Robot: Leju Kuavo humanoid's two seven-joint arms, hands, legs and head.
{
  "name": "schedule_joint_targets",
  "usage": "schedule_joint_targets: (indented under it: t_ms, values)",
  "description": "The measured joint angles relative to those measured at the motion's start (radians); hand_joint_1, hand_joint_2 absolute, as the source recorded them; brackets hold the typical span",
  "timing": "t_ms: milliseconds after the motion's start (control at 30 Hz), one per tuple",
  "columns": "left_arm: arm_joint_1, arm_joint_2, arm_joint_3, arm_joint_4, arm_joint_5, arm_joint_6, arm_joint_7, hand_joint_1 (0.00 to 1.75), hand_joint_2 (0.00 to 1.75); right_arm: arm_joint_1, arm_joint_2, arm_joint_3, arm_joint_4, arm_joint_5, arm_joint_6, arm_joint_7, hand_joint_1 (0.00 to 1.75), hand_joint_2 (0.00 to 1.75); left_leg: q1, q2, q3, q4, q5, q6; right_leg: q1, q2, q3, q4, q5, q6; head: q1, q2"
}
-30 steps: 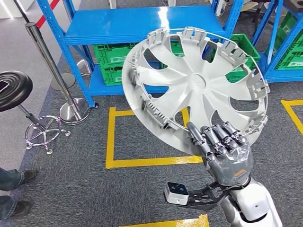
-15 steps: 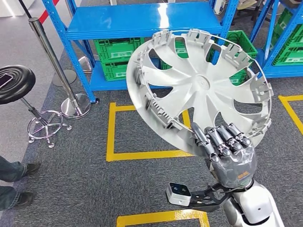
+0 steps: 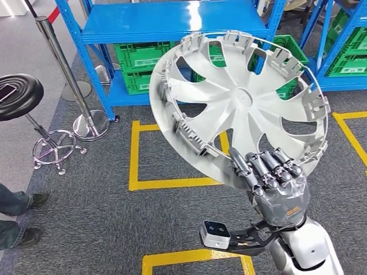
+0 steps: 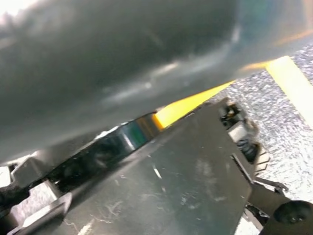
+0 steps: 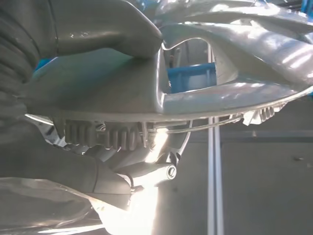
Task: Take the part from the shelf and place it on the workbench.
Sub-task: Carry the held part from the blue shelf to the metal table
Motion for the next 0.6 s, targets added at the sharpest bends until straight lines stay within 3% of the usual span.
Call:
schedule_joint_targets:
  t_ms: [67,167,200,233,267,333,400,433,533,600]
  values:
    - [0.0,-0.001,-0.001,0.0,0.0,0.0,0.001,0.0,0.0,0.001,0.0,-0.002,0.0,0.0,0.0,0.001,1.75,1.75,0.002,0.001,-0.004,-0.008,0.012,0.016,-0.001,0.001,-0.019,0.033,-0.029,0.008,0.003,0.0]
    - [-0.001,-0.002,-0.006,0.0,0.0,0.001,0.0,0.0,0.0,0.003,0.0,-0.001,0.0,0.0,0.0,0.025,1.75,1.75,-0.003,0.003,-0.017,-0.011,0.023,0.031,0.0,0.002,-0.095,0.215,-0.129,0.013,0.011,0.0]
    - [0.0,-0.001,-0.007,0.0,0.0,0.002,0.0,0.0,0.0,0.004,0.0,-0.001,0.0,0.0,0.0,0.04,1.75,1.75,-0.006,0.003,-0.021,-0.011,0.026,0.033,0.001,0.002,-0.114,0.267,-0.147,0.013,0.011,0.0]
    - [0.001,-0.001,-0.009,0.0,0.0,0.003,0.0,0.0,0.0,0.005,0.0,0.0,0.0,0.0,0.0,0.055,1.75,1.75,-0.008,0.004,-0.024,-0.01,0.028,0.035,0.002,0.002,-0.116,0.284,-0.146,0.012,0.012,0.0]
    - [0.001,-0.001,-0.011,0.0,0.0,0.003,0.0,0.0,0.0,0.006,-0.001,0.001,0.0,0.0,0.0,0.069,1.75,1.75,-0.01,0.005,-0.025,-0.009,0.029,0.035,0.003,0.001,-0.097,0.258,-0.127,0.01,0.012,0.0]
    - [0.001,-0.002,-0.015,0.0,0.0,0.004,0.0,0.0,0.0,0.007,-0.001,0.002,0.0,0.0,0.0,0.086,1.75,1.75,-0.012,0.01,-0.026,-0.006,0.028,0.033,0.008,-0.017,-0.02,0.125,-0.068,0.001,0.014,0.0]
    - [0.001,-0.002,-0.016,0.0,0.0,0.004,0.0,0.0,0.0,0.003,-0.002,0.005,0.0,0.0,0.0,0.091,1.75,1.75,-0.018,0.016,-0.031,0.004,0.026,0.027,0.015,-0.042,0.038,0.018,-0.043,-0.009,0.015,0.0]
    - [0.002,-0.002,-0.017,0.0,0.0,0.004,0.0,0.0,0.0,0.002,-0.002,0.007,0.0,0.0,0.0,0.093,1.75,1.75,-0.02,0.022,-0.035,0.008,0.026,0.024,0.018,-0.047,0.046,0.001,-0.045,-0.013,0.014,0.0]
    - [0.002,-0.001,-0.017,0.0,-0.001,0.007,0.0,0.0,0.0,0.004,-0.002,0.009,0.0,0.0,0.0,0.093,1.75,1.75,-0.021,0.034,-0.042,0.02,0.016,0.012,0.014,-0.027,0.042,-0.006,-0.037,-0.027,0.011,0.0]
    - [0.002,0.0,-0.017,0.0,-0.002,0.01,0.002,0.0,0.0,0.004,-0.002,0.009,-0.002,0.0,0.0,0.091,1.75,1.75,-0.016,0.023,-0.068,0.086,-0.032,-0.002,0.007,-0.015,0.04,-0.01,-0.031,-0.037,0.007,0.0]
